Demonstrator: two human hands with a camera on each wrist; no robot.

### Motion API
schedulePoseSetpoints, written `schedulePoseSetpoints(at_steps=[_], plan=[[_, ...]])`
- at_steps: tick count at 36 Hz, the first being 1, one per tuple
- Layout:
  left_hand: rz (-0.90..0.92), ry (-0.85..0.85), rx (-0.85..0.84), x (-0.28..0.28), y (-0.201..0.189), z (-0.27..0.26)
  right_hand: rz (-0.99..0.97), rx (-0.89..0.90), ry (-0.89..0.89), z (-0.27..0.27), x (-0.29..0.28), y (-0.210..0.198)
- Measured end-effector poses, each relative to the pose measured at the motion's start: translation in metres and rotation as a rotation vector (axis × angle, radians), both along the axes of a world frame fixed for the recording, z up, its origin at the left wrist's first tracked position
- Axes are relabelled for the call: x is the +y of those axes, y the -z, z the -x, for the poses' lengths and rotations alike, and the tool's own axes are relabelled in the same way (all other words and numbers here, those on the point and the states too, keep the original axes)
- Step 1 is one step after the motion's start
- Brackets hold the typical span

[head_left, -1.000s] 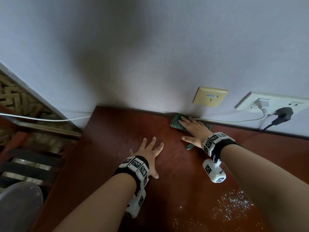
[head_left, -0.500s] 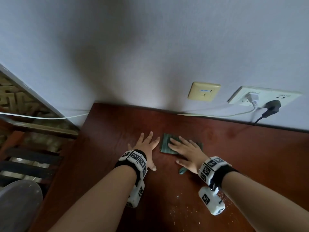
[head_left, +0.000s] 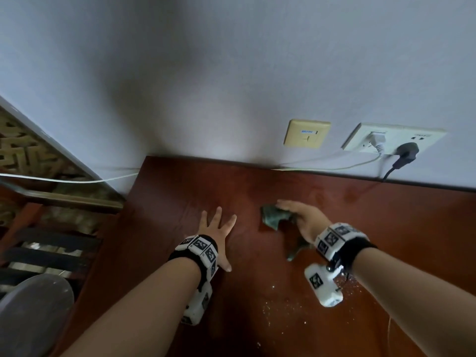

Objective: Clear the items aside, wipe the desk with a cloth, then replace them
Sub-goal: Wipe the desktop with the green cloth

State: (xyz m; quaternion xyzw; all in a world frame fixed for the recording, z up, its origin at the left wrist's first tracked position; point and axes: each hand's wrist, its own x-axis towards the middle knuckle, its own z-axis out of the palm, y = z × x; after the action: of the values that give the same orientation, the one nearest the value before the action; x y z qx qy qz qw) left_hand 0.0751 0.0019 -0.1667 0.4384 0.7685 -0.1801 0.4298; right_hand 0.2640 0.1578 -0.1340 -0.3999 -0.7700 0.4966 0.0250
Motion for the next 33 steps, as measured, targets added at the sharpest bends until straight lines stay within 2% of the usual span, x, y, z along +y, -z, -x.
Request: schedulePoseSetpoints(at_steps=[2, 4, 8, 10, 20, 33], plan=[[0.0, 0.021, -0.001, -0.003, -0.002, 0.0, -0.046, 0.06, 0.086, 0.004, 0.018, 0.003], [-0.004, 0.021, -0.003, -0.004, -0.005, 0.0, -0.158, -0.03, 0.042, 0.007, 0.036, 0.012], [-0.02, 0.004, -0.013, -0.004, -0.007, -0.002, -0.326, -0.513, -0.187, 0.015, 0.045, 0.044], [-0.021, 0.0, -0.018, -0.004, -0.007, -0.002, -0.393, -0.596, -0.235, 0.02, 0.035, 0.055], [0.016, -0.009, -0.023, 0.004, -0.012, -0.005, -0.482, -0.497, -0.465, 0.016, -0.02, 0.06], [-0.028, -0.005, -0.02, -0.004, -0.01, -0.011, -0.451, -0.358, -0.594, -0.018, -0.081, 0.056]])
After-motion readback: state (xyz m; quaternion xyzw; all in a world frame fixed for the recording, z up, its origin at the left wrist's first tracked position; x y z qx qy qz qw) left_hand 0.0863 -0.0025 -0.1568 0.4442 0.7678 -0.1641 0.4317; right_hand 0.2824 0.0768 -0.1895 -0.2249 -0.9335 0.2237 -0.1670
